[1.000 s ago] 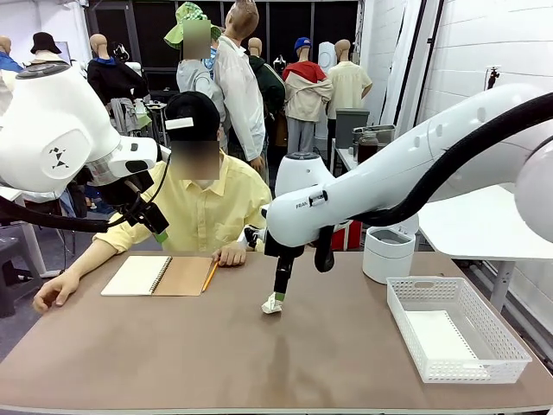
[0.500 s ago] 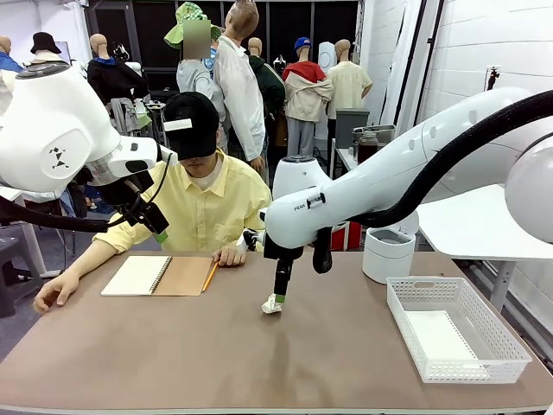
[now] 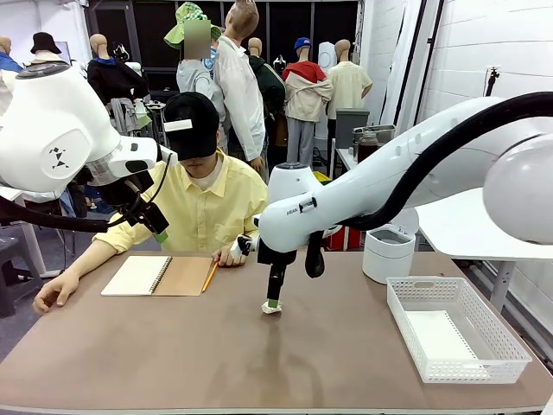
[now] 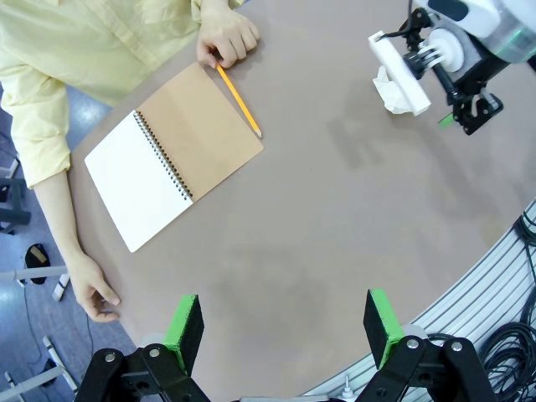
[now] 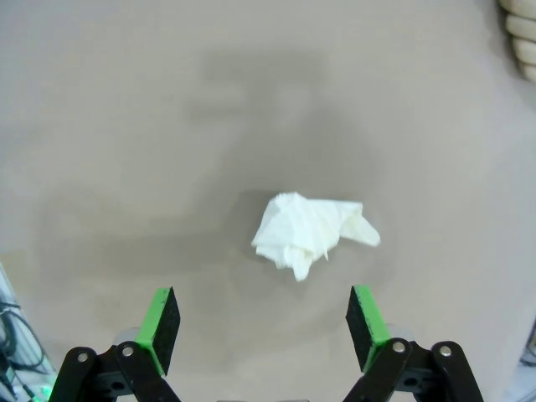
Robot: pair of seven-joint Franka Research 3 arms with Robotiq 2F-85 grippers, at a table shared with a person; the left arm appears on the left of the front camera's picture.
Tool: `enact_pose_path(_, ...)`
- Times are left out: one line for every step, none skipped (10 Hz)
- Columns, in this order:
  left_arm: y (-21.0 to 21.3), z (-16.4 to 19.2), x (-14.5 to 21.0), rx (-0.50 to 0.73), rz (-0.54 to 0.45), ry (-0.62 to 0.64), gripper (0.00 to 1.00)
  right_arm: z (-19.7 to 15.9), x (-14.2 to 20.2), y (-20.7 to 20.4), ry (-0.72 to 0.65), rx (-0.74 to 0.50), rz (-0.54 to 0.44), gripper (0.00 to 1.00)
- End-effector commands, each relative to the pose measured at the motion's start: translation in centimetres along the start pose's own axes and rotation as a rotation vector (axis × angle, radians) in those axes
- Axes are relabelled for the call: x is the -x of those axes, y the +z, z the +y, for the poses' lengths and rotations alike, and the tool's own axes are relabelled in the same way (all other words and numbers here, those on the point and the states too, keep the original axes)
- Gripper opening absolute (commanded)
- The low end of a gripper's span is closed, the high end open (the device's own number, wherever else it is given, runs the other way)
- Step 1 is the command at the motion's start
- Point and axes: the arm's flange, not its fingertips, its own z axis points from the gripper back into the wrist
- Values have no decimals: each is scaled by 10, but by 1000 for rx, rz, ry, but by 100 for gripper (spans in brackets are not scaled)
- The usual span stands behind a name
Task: Sort the paper based on its condition.
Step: If a person hands you a paper, place it in the Organizing basket , and if it's crumpled, put it in the Trash can.
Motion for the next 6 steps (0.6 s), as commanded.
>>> enact_pose_path(1,1,0,3,-2,1,100,-11,-10,-11,34,-2,3,100)
enact_pose_path(1,1,0,3,-2,1,100,-13,-10,-14,36,-6,12,100)
enact_pose_path(1,1,0,3,-2,1,100,-16,-12,-20,33,-8,24,100)
enact_pose_path(1,1,0,3,-2,1,100,-16,-13,-23,29,-17,30,100)
enact_pose_path(1,1,0,3,-2,1,100,-18,-13,-26,31,-24,39,100)
enact_pose_path(1,1,0,3,-2,1,100,-20,-13,-29,31,-31,46,100)
